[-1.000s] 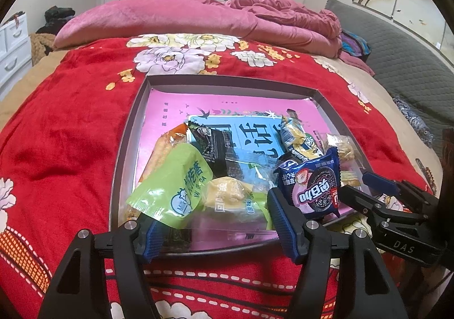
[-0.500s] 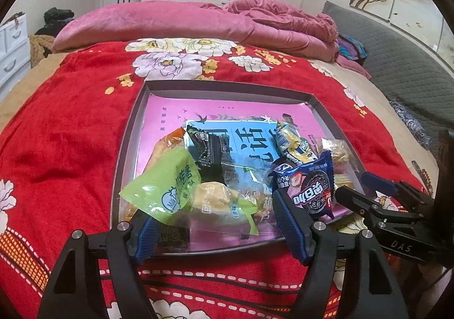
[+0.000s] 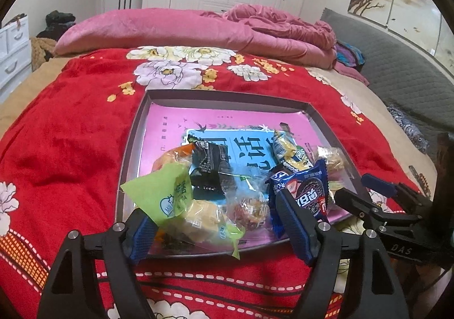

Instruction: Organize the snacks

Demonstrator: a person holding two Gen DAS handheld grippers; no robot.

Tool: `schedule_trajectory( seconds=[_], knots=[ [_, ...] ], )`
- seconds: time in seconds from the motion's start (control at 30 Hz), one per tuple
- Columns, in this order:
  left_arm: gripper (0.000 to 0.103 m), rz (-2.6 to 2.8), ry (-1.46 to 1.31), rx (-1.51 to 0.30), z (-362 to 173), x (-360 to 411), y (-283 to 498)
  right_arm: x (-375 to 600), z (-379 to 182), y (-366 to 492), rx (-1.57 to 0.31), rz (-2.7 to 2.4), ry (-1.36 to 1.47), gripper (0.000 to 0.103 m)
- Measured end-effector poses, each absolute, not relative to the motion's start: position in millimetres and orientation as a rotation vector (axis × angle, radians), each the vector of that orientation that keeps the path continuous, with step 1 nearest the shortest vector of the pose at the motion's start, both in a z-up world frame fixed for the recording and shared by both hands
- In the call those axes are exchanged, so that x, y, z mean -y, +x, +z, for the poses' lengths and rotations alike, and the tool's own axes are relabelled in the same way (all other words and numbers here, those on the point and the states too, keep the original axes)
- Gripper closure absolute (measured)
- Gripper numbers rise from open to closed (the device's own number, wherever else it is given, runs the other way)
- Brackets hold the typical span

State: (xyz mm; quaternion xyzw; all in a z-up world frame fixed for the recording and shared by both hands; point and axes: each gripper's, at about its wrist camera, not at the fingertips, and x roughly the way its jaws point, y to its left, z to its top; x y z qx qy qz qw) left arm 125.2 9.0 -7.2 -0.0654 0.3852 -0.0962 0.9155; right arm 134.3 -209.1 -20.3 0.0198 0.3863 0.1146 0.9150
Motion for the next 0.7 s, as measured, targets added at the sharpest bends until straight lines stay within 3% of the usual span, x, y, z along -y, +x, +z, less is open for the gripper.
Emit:
schedule_trajectory(
  seconds=[0.7],
  knots=[
    [0.023,-0.191,-0.140,-0.758,-1.0,-12.1,119.9,209.7,-7.9,127.4,-0.725,0.252,0.043,0.011]
  ],
)
